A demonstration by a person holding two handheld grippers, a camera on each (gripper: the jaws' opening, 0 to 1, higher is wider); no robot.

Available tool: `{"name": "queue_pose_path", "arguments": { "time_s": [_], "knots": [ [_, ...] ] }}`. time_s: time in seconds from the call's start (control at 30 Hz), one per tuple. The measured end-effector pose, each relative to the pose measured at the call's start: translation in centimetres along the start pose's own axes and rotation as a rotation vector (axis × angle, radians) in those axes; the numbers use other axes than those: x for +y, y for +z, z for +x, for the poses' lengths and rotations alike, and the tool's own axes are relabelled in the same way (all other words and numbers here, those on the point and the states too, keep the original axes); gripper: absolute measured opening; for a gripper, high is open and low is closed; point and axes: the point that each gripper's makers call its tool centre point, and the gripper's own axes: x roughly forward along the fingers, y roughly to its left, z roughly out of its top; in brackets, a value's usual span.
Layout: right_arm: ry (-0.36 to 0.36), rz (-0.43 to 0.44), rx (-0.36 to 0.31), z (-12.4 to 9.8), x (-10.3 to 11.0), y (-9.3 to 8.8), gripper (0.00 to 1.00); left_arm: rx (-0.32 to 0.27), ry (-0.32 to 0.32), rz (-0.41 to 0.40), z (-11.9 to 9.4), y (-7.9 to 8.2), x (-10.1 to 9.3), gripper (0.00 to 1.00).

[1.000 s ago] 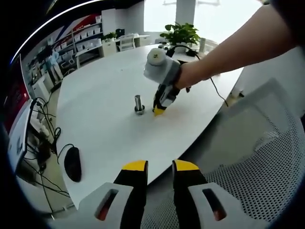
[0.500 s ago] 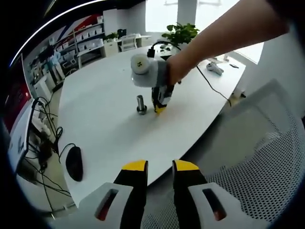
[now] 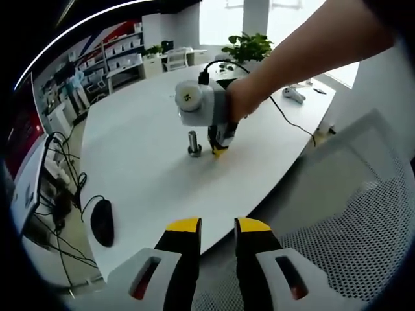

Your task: Place the washer onto the threaded stud by aligning its center hole with the stud, sliding it down to the base, and recovering from edge contact or off-axis alignment until the washer reaches the visible bottom stop.

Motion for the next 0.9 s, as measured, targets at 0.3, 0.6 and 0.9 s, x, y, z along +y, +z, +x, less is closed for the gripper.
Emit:
{"name": "queue_pose_path", "arguments": {
  "time_s": [0.3,0.6,0.9],
  "knots": [
    [0.016,0.135,-0.098,-0.6,0.5,-0.8,0.14,0.003,-0.003,0.001,-0.1,0.0,-0.1,0.18],
    [-0.006,0.245,-0.151,-1.3,-0.1,-3.4,0.14,-0.002,-0.013,0.011,-0.4,0.2,-0.4,0.18],
    [-0.045,0.368,-0.235,-4.3,-2.4,-5.2,0.14,-0.014,-0.008,0.006,-0.3,0.4,-0.1,0.18]
  ]
}}
